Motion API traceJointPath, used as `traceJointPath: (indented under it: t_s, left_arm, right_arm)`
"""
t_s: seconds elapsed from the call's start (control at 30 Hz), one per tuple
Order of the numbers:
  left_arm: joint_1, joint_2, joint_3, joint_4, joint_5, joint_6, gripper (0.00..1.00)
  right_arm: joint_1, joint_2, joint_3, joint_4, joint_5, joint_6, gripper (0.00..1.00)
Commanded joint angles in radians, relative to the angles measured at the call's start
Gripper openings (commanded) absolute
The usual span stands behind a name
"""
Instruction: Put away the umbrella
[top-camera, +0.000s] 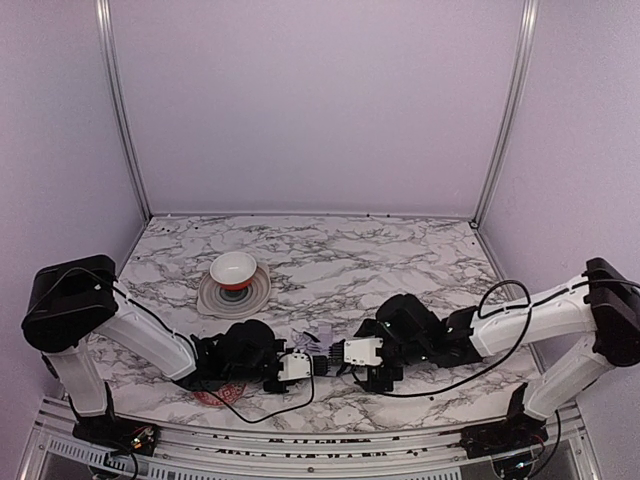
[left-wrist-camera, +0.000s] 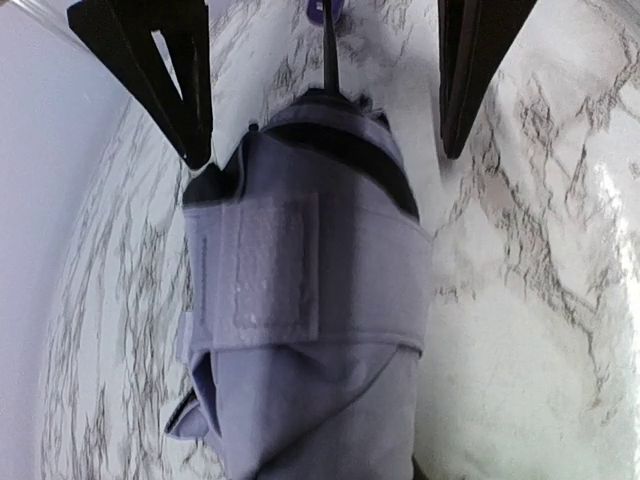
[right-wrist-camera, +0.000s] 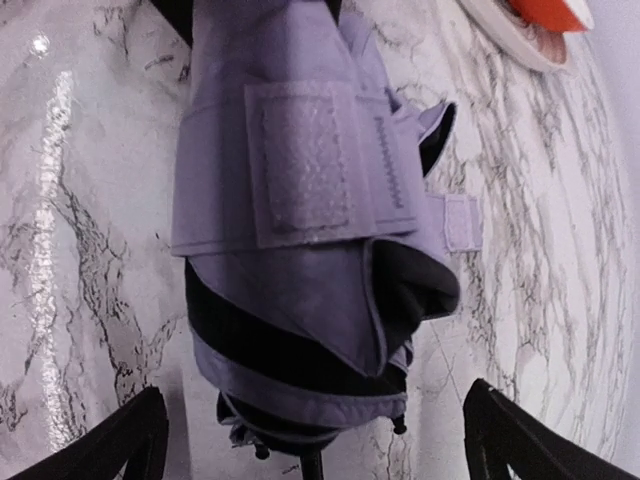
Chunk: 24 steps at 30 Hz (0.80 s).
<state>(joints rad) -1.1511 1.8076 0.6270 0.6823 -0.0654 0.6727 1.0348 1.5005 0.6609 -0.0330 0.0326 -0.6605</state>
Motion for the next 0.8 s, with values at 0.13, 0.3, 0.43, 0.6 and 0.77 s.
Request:
traceJointPath:
  t_s: [0.13,0.3,0.43,0.6,0.77]
  left_arm:
    - [-0.051,0.067,-0.024,-0.241,-0.105,0.101,0.0]
    - [-0.094,0.06,-0.028,-0.24,-0.176,0.17,0.0]
    - [-0.131,0.058,-0.029,-0.24,-0.234,0.224,0.0]
    - [-0.147,0.027,-0.028,-0.284,-0.217,0.237,0.0]
    - [-0.156,0.014,0.005,-0.375,-0.18,0.236,0.0]
  right_arm:
    - [-0.028,-0.39,-0.122,0.172,0.064,0.05,1.0]
    - [-0.221,-0.462,-0.128,0.452,0.087,0.479,1.0]
    - [-0.301,-0.348,0.006,0.268,-0.047,0.585,0.83]
    - [-0.3,-0.055,0.254,-0.107,-0.126,0.621,0.79]
    - [-0.3,0.092,0.326,-0.192,-0.227,0.646,0.79]
